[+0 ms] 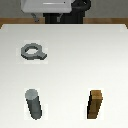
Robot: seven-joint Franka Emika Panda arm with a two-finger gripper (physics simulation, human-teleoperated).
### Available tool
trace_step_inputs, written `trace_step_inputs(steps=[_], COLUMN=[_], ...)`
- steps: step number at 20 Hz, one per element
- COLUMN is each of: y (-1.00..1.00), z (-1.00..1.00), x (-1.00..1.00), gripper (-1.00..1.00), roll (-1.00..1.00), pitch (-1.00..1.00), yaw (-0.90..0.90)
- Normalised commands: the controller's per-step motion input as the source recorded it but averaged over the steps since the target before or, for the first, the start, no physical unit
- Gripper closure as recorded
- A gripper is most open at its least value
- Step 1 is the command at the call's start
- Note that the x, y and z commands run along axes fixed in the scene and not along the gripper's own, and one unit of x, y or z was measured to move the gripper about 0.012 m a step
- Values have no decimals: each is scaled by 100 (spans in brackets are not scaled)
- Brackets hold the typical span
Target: Put the loop with the handle onto the peg.
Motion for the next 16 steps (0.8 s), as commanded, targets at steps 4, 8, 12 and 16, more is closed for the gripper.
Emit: trace_step_inputs(steps=[4, 8, 12, 16], y=[-50, 0, 0, -25], z=[0, 0, 0, 0], x=[0, 0, 0, 0], gripper=[-100, -100, -100, -100], roll=[0, 0, 0, 0], pitch=[0, 0, 0, 0], yaw=[4, 98, 100, 79])
